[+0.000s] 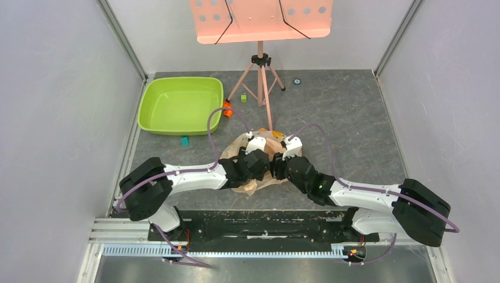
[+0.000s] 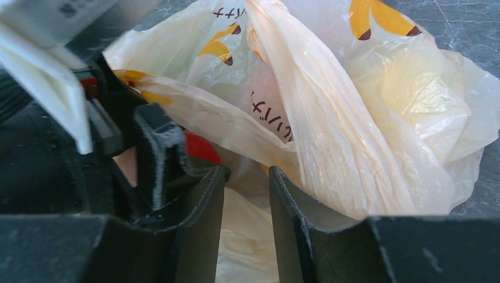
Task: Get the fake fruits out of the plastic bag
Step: Adjust the plastic bag at the center of the board, then take out the fake fruit from the plastic bag.
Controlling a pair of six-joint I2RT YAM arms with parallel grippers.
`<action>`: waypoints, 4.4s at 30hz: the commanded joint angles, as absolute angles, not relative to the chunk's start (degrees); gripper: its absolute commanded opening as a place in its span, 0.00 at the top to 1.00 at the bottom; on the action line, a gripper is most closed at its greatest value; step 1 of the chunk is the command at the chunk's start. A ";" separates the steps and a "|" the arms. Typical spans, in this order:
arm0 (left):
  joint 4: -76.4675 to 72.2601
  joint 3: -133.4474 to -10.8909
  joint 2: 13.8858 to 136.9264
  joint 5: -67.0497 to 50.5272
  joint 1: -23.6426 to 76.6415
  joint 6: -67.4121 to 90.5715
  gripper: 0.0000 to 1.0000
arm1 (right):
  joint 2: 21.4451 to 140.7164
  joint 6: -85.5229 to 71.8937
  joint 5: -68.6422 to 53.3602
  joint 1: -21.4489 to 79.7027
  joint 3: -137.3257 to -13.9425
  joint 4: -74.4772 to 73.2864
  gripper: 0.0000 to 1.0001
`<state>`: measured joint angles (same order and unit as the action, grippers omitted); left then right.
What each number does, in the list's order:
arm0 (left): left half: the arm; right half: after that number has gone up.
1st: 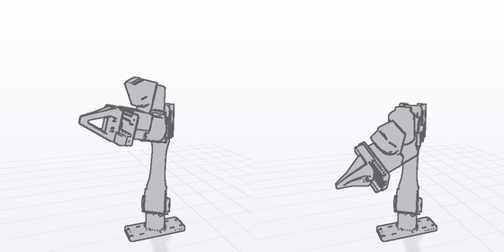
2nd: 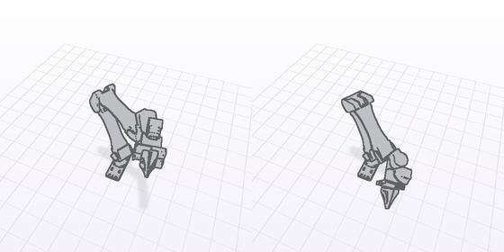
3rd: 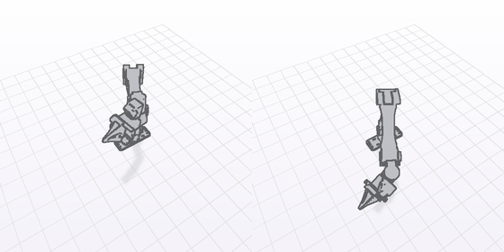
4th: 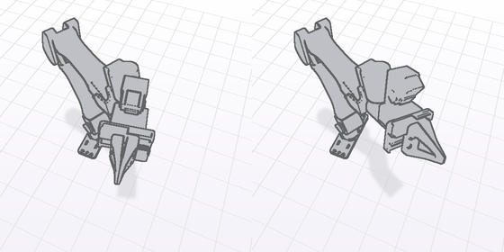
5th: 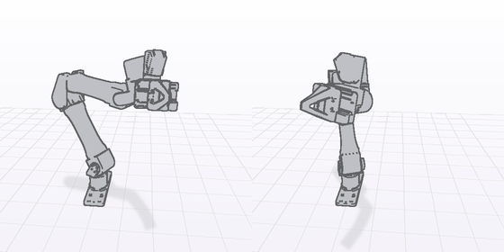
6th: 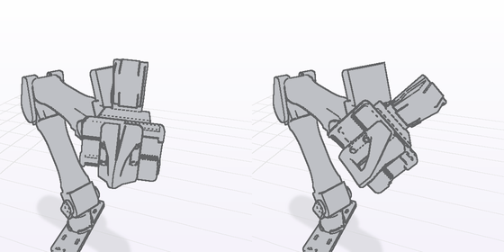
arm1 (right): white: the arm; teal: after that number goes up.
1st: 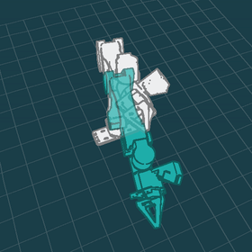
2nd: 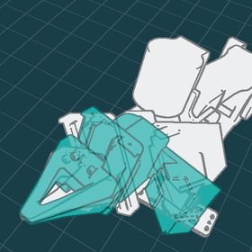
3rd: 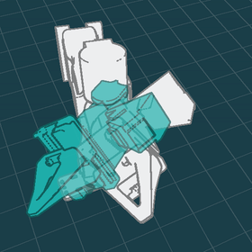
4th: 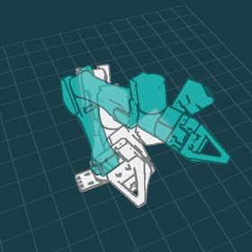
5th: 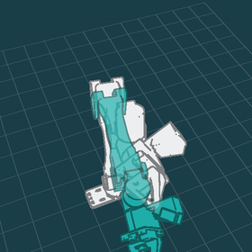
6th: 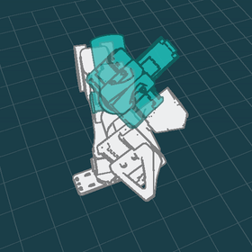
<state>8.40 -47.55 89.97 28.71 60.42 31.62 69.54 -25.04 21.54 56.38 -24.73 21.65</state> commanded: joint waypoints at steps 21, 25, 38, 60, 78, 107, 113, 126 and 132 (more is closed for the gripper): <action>-14.89 -26.91 57.18 31.03 60.22 30.20 0.48 | 61.87 -19.93 15.79 56.51 -18.22 28.86 0.55; -18.39 -24.41 57.61 30.37 60.21 30.80 0.48 | 59.38 -15.35 7.46 56.54 -16.84 32.82 0.44; -19.41 -21.10 57.47 29.55 60.25 33.27 0.48 | 59.43 15.79 -9.83 60.11 -16.31 31.91 0.27; -16.99 -20.73 62.50 26.41 60.28 37.09 0.48 | 69.01 25.98 1.41 65.47 -17.16 36.88 0.83; -12.35 -23.16 68.49 28.80 60.31 42.99 0.31 | 74.05 17.76 7.14 82.53 -12.30 38.41 0.96; 6.85 -25.33 60.25 14.95 61.21 38.34 0.16 | 76.24 11.78 3.33 87.55 -12.53 34.42 0.97; 7.19 -25.22 61.51 14.64 63.10 38.24 0.13 | 76.05 11.01 3.17 87.55 -12.40 34.15 0.97; 13.03 -30.81 70.03 21.00 66.79 39.54 0.21 | 74.24 10.15 3.99 87.56 -11.58 33.27 0.97; 15.88 -33.30 65.19 22.06 66.82 38.74 0.34 | 73.24 10.19 5.61 87.62 -11.68 33.05 0.97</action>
